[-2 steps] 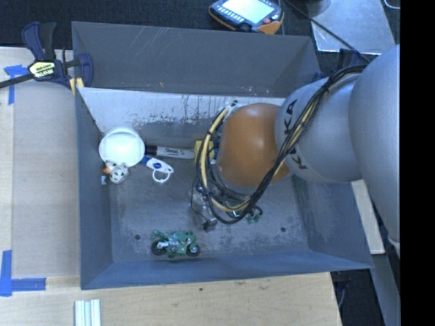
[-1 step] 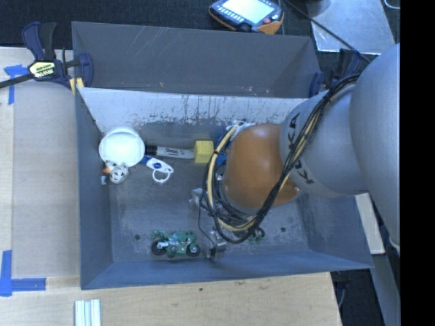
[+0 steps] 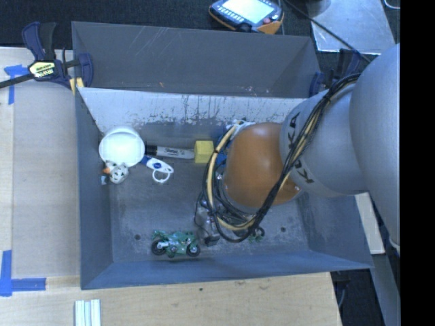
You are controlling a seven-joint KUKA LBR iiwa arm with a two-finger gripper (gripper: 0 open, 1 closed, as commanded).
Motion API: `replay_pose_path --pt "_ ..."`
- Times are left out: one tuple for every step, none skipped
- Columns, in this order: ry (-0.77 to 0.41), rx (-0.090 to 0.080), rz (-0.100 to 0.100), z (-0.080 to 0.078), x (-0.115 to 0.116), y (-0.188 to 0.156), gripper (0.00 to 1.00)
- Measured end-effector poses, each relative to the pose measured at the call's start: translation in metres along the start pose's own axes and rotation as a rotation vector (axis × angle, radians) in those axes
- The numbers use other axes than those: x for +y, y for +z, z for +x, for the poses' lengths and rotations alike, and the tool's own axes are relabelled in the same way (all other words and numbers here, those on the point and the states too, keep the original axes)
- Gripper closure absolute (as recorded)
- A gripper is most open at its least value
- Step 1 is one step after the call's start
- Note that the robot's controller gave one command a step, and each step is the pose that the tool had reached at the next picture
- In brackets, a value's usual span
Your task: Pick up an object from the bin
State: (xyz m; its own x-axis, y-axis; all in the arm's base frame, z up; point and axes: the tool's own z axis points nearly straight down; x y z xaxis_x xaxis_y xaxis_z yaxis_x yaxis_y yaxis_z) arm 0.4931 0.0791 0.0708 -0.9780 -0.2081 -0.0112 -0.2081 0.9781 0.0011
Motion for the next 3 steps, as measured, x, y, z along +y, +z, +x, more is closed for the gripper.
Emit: replay_pose_path --pt "-0.084 -0.008 -0.003 -0.045 0.101 0.001 1.0" --pt "-0.171 -0.021 -0.006 -0.072 0.155 -0.14 1.0" --pt "-0.169 -0.011 -0.004 -0.07 0.153 -0.135 0.0"
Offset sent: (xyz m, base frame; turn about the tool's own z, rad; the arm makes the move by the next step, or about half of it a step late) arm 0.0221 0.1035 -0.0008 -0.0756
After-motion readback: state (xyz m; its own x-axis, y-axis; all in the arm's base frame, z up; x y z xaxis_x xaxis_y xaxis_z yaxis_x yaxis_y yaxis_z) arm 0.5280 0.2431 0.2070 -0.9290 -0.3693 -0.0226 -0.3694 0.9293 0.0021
